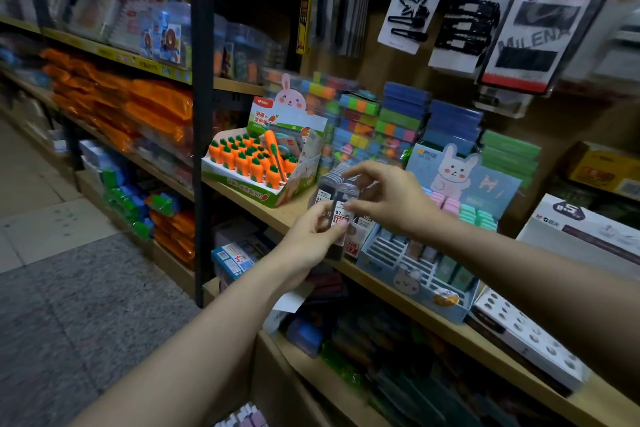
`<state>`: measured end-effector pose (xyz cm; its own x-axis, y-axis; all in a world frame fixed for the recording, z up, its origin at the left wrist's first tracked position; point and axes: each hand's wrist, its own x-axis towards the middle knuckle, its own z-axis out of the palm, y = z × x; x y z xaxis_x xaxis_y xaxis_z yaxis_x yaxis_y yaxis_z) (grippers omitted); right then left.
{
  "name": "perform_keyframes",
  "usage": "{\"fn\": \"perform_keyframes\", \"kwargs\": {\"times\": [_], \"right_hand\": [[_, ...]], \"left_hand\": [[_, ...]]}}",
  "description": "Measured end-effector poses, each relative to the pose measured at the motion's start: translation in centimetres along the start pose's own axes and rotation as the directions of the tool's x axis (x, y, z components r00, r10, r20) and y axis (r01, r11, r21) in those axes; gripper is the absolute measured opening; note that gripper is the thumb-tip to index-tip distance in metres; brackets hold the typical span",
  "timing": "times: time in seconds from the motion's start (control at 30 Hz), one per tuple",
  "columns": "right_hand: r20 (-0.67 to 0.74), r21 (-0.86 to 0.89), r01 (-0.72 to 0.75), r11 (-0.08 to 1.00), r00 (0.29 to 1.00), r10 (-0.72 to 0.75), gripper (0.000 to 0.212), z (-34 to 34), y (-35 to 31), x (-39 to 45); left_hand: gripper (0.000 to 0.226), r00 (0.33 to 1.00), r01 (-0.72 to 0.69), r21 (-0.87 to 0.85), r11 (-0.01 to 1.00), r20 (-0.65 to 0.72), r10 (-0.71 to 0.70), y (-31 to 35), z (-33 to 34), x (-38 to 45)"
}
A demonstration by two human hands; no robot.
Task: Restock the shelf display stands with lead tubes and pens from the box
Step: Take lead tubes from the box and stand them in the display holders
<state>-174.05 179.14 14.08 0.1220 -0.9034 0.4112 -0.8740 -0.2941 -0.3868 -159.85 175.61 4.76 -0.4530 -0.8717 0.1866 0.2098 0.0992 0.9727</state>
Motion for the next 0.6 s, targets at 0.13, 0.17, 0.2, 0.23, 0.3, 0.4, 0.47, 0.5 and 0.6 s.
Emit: {"fn": "perform_keyframes", "kwargs": {"times": [0.13, 0.17, 0.2, 0.23, 0.3, 0.4, 0.47, 0.5, 0.6], "right_hand": [[-0.141, 0.084, -0.018, 0.996, 0.99, 0.029, 0.029, -0.3, -0.5, 1.6], [-0.2, 0.117, -0.023, 0.993, 0.979, 0.047, 0.028, -0.6, -0.7, 2.2], [-0.262, 0.15, -0.026, 0.988, 0.963, 0.065, 0.027, -0.9, -0.8, 2.8], [-0.312, 0.174, -0.029, 0.984, 0.946, 0.083, 0.026, -1.1, -0.9, 3.4], [-0.365, 0.176, -0.039, 0.984, 0.925, 0.102, 0.025, -0.9, -1.0, 4.2], [-0.383, 0.122, -0.061, 0.991, 0.918, 0.104, 0.023, 0.4, -0.9, 5.0], [-0.356, 0.08, -0.066, 0.995, 0.93, 0.09, 0.023, 1.3, -0.7, 5.3], [-0.339, 0.051, -0.057, 0.997, 0.938, 0.071, 0.024, 1.7, -0.6, 5.3], [-0.285, -0.038, -0.015, 0.999, 0.959, 0.004, 0.026, 2.6, -0.4, 5.2]], "left_hand": [[0.035, 0.948, -0.091, 0.133, 0.987, -0.292, 0.127, 0.0, -0.8, 0.3], [0.047, 0.916, -0.089, 0.169, 0.982, -0.373, 0.147, 0.0, -1.1, 0.3], [0.06, 0.897, -0.069, 0.213, 0.975, -0.414, 0.154, -0.1, -1.5, 0.4], [0.07, 0.894, -0.03, 0.268, 0.963, -0.424, 0.146, -0.3, -1.8, 0.4], [0.081, 0.906, 0.046, 0.362, 0.931, -0.407, 0.114, -0.7, -2.1, 0.5], [0.08, 0.924, 0.052, 0.386, 0.921, -0.369, 0.103, -1.1, -1.7, 0.7], [0.072, 0.923, 0.048, 0.386, 0.921, -0.369, 0.106, -1.2, -1.4, 1.1], [0.067, 0.921, 0.049, 0.385, 0.922, -0.375, 0.107, -1.3, -1.4, 1.3], [0.057, 0.918, 0.036, 0.329, 0.944, -0.384, 0.099, -1.5, -1.6, 1.8]]}}
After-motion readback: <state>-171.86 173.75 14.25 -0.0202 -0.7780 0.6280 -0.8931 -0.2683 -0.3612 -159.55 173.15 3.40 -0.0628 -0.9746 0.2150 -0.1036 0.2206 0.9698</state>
